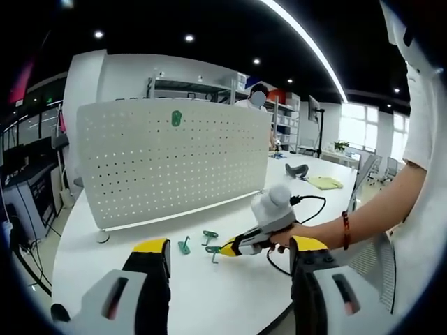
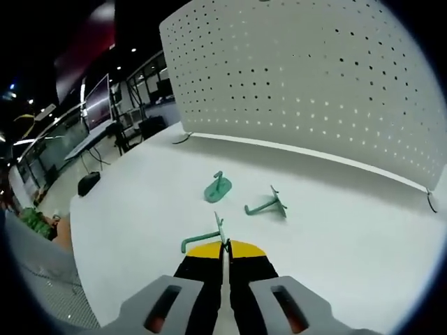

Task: Insert the hook assembly into the mounting plate slot until the hook locks in place.

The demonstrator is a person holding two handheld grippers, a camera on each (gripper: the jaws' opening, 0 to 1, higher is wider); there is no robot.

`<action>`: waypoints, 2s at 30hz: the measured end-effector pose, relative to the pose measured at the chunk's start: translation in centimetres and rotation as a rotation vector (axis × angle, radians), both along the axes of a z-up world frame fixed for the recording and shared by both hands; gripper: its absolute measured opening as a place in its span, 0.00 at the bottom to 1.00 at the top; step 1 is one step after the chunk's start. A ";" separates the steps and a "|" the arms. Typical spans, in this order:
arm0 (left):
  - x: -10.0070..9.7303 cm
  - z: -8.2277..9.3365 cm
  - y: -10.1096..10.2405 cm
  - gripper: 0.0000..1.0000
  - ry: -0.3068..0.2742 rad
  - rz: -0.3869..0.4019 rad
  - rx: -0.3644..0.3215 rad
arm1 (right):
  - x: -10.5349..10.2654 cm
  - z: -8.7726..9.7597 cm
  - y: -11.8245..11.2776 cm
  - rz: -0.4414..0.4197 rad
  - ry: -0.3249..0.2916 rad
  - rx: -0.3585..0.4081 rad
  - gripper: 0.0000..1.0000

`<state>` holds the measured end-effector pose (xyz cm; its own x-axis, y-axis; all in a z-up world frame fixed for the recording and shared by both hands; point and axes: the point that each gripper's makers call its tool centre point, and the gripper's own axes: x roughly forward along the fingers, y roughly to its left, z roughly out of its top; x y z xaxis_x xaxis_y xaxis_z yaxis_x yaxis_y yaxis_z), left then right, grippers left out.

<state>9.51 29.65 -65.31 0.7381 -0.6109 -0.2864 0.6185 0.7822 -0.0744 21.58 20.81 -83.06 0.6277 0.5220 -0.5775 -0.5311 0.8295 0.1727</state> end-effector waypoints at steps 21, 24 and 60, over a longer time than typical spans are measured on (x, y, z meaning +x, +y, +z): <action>-0.8 0.7 -0.8 0.68 -0.036 -0.034 -0.010 | -2.0 3.6 -1.0 -0.070 0.029 0.116 0.00; -0.9 0.4 -0.4 0.67 -0.049 -0.035 0.047 | -2.4 4.4 -0.6 -0.069 0.033 0.136 0.00; -0.7 -2.0 0.0 0.54 -0.079 -0.214 0.210 | -6.0 12.2 2.4 -0.029 0.006 0.177 0.00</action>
<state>8.84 29.67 -67.32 0.6239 -0.6887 -0.3694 0.7686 0.6264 0.1302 15.55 23.21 -70.90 0.6406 0.5979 -0.4819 -0.5061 0.8007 0.3206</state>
